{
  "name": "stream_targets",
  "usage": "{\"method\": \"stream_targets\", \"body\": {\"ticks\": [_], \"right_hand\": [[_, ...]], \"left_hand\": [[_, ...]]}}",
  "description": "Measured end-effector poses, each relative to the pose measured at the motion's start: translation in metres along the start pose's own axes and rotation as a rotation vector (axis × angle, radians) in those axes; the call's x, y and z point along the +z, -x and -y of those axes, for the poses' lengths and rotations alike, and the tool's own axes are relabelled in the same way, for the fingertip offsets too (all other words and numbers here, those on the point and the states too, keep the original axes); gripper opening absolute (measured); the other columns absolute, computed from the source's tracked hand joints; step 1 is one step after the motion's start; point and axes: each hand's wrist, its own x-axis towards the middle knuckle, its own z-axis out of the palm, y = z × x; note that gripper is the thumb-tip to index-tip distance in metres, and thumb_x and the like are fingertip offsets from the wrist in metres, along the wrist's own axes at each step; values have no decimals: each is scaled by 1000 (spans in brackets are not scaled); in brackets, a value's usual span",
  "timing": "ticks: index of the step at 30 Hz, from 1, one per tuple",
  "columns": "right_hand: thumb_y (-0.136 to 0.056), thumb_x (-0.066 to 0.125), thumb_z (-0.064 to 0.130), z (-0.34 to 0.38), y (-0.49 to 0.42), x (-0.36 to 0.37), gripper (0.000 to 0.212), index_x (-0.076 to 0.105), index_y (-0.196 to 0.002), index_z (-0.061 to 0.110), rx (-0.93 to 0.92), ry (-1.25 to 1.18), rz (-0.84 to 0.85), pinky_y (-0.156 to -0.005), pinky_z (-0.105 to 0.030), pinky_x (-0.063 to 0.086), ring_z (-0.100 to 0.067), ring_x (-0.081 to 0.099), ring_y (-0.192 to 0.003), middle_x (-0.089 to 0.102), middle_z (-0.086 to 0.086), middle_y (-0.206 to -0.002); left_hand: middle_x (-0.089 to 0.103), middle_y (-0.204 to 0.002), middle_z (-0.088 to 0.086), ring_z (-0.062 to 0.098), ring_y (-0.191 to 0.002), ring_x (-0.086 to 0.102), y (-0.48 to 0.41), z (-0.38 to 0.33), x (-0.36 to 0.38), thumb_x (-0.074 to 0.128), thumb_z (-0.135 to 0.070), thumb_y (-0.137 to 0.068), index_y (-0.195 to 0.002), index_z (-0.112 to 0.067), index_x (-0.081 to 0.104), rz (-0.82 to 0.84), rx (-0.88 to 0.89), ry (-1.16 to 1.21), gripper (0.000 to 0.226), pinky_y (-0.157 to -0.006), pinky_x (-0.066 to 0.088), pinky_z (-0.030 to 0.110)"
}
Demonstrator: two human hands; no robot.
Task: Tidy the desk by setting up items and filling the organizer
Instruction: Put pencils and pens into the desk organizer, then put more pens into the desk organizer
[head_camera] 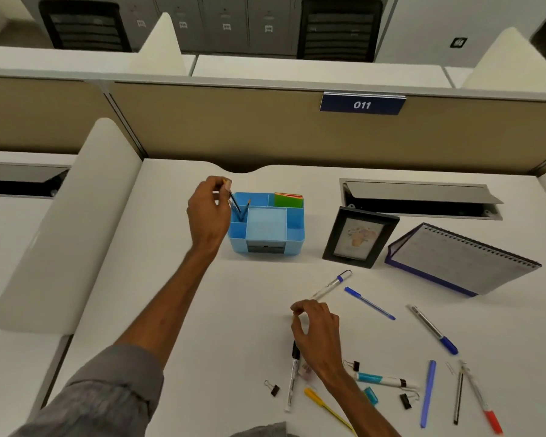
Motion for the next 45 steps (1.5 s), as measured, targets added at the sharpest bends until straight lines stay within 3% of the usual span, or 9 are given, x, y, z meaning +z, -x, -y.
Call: {"method": "stream_targets", "body": {"ticks": [5, 11, 18, 26, 31, 35, 38, 45], "right_hand": [[-94, 69, 23, 1, -5, 5, 30, 57, -111, 44, -14, -8, -43, -92, -19, 34, 1, 52, -99, 54, 26, -107], [-95, 68, 21, -4, -15, 2, 22, 64, -112, 35, 19, 12, -51, -94, -20, 34, -2, 54, -103, 58, 22, -109], [-96, 64, 22, 0, -18, 1, 20, 65, -113, 33, -3, 39, -39, -94, -22, 38, 0, 53, -106, 64, 18, -112], [-97, 60, 24, -1, -10, -2, 20, 65, -114, 33, -21, 38, -57, -96, -21, 37, -1, 54, -108, 65, 17, -114], [-97, 59, 25, -15, 11, -11, 20, 65, -114, 33, -4, 63, -90, -96, -20, 35, -2, 54, -110, 65, 17, -115], [-95, 57, 24, -38, 33, -26, 20, 64, -110, 35, 29, 62, -134, -92, -24, 38, -1, 53, -107, 64, 20, -110], [-94, 58, 21, -61, 55, -43, 21, 64, -108, 35, 94, 30, -205, -92, -24, 38, 1, 53, -105, 64, 21, -106], [-95, 70, 19, -131, 106, -98, 17, 66, -106, 31, 336, 12, -393, -84, -24, 48, -4, 59, -91, 65, 18, -102]], "left_hand": [[73, -111, 1, 12, -96, 66, -23, 22, 18, 56, -29, -108, -116, -17, 69, 106, 56, -171, 20, -86, 57, 29], [74, -113, 6, 21, -96, 71, -23, 53, 36, 58, -34, -106, -117, -15, 70, 253, 34, -312, 25, -82, 54, 28], [73, -117, 9, 26, -100, 71, -29, 59, 38, 61, -31, -104, -118, -14, 68, 256, 66, -345, 23, -86, 59, 37], [59, -137, 4, 25, -106, 71, -16, 37, 30, 64, -27, -103, -135, -18, 59, 167, 59, -241, 34, -88, 59, 34], [54, -136, 3, 25, -123, 64, 34, 17, 40, 59, -26, -106, -135, -23, 55, 144, 115, -157, 29, -84, 62, 33], [53, -142, 3, 21, -118, 63, 84, -2, 63, 59, -18, -104, -137, -25, 54, 170, 137, -175, 33, -97, 58, 37], [55, -142, 8, 27, -130, 52, 124, -16, 83, 64, -13, -100, -140, -20, 55, 235, 144, -223, 41, -109, 47, 41], [58, -137, 3, 23, -132, 51, 198, -44, 116, 62, -13, -100, -138, -23, 56, 391, 225, -147, 40, -113, 46, 45]]}}
